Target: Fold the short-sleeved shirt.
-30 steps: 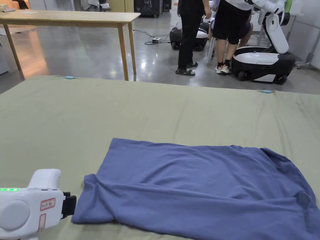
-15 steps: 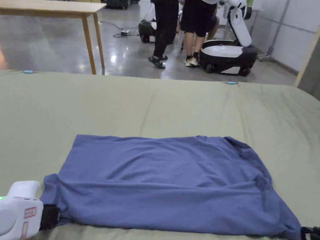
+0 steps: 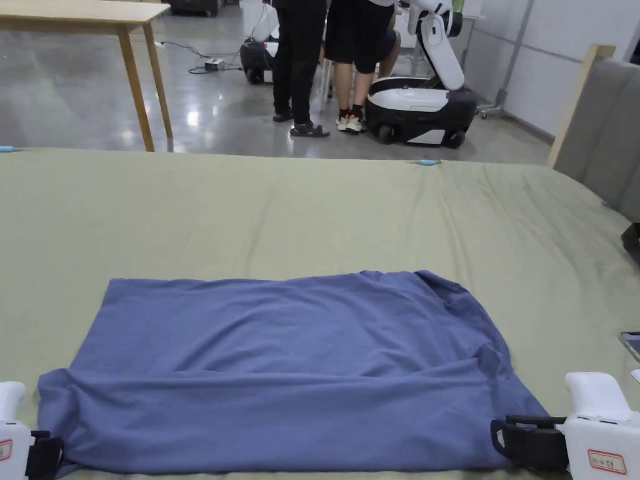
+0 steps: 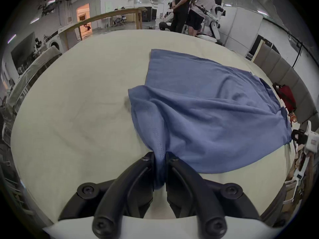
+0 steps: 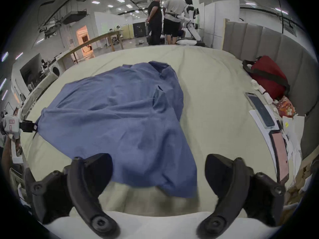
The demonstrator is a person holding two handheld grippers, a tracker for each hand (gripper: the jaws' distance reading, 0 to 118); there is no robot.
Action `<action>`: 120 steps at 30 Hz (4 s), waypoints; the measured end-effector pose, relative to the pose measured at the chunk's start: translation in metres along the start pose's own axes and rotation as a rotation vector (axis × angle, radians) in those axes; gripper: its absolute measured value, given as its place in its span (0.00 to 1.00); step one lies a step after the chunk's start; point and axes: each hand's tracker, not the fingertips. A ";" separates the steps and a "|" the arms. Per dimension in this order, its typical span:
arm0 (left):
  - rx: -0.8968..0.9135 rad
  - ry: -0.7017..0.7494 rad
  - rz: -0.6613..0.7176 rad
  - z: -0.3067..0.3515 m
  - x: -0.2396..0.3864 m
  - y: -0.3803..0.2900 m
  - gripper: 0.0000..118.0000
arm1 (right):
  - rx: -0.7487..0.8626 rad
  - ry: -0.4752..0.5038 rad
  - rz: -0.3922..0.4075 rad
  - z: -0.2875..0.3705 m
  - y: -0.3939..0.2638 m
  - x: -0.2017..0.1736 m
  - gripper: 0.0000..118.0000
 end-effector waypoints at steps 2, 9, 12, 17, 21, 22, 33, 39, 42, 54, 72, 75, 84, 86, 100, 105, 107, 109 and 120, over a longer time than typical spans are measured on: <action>-0.002 0.001 -0.005 0.001 0.001 0.001 0.09 | -0.031 -0.024 0.018 -0.015 0.003 0.001 0.72; 0.017 0.026 -0.051 0.019 0.006 0.005 0.09 | -0.022 0.025 0.021 0.006 0.003 -0.001 0.05; 0.016 0.022 -0.063 0.028 0.003 0.008 0.07 | 0.001 0.036 0.003 0.024 0.003 -0.001 0.05; 0.039 0.000 -0.055 0.051 -0.004 0.001 0.06 | 0.029 0.050 -0.013 0.056 -0.007 -0.002 0.05; 0.038 0.006 -0.062 0.070 -0.013 -0.023 0.06 | 0.026 0.055 -0.007 0.079 -0.027 -0.001 0.05; 0.037 0.004 -0.061 0.076 -0.015 -0.031 0.06 | 0.022 0.069 -0.021 0.085 -0.034 -0.001 0.05; -0.007 -0.005 -0.017 0.097 -0.033 -0.092 0.06 | -0.040 0.096 -0.030 0.111 -0.086 -0.008 0.05; 0.003 0.017 0.020 0.090 -0.038 -0.084 0.94 | 0.028 0.120 -0.104 0.118 -0.076 -0.004 0.97; 0.095 0.030 0.073 0.102 -0.043 -0.070 0.90 | 0.037 0.068 -0.120 0.118 -0.055 -0.004 0.94; 0.156 0.033 -0.037 0.011 -0.021 0.071 0.06 | 0.125 -0.013 -0.085 0.048 0.033 -0.012 0.01; 0.002 0.078 -0.041 -0.102 -0.004 0.132 0.45 | 0.022 -0.036 -0.050 -0.021 0.064 0.004 0.01; 0.013 0.033 -0.055 -0.091 0.001 0.128 0.02 | 0.033 -0.031 -0.056 -0.020 0.068 0.009 0.01; -0.008 0.049 -0.061 -0.091 0.006 0.127 0.02 | -0.024 0.022 0.058 -0.060 0.098 0.008 1.00; -0.010 0.040 -0.044 -0.092 0.004 0.128 0.02 | -0.089 0.012 0.135 -0.076 0.097 0.005 0.92; -0.020 0.023 -0.028 -0.093 0.001 0.130 0.02 | -0.031 -0.036 0.106 -0.102 0.127 0.015 0.01; -0.001 0.018 -0.032 -0.084 -0.001 0.129 0.02 | -0.041 -0.012 0.031 -0.087 0.126 0.026 0.01; 0.014 0.013 -0.028 -0.076 -0.002 0.128 0.02 | -0.016 -0.017 0.020 -0.073 0.125 0.027 0.01; 0.024 0.003 -0.028 -0.064 -0.004 0.128 0.02 | 0.003 -0.009 0.005 -0.058 0.128 0.030 0.01; 0.146 -0.046 -0.042 0.043 -0.022 0.094 0.02 | 0.141 0.050 -0.044 0.046 0.106 0.032 0.01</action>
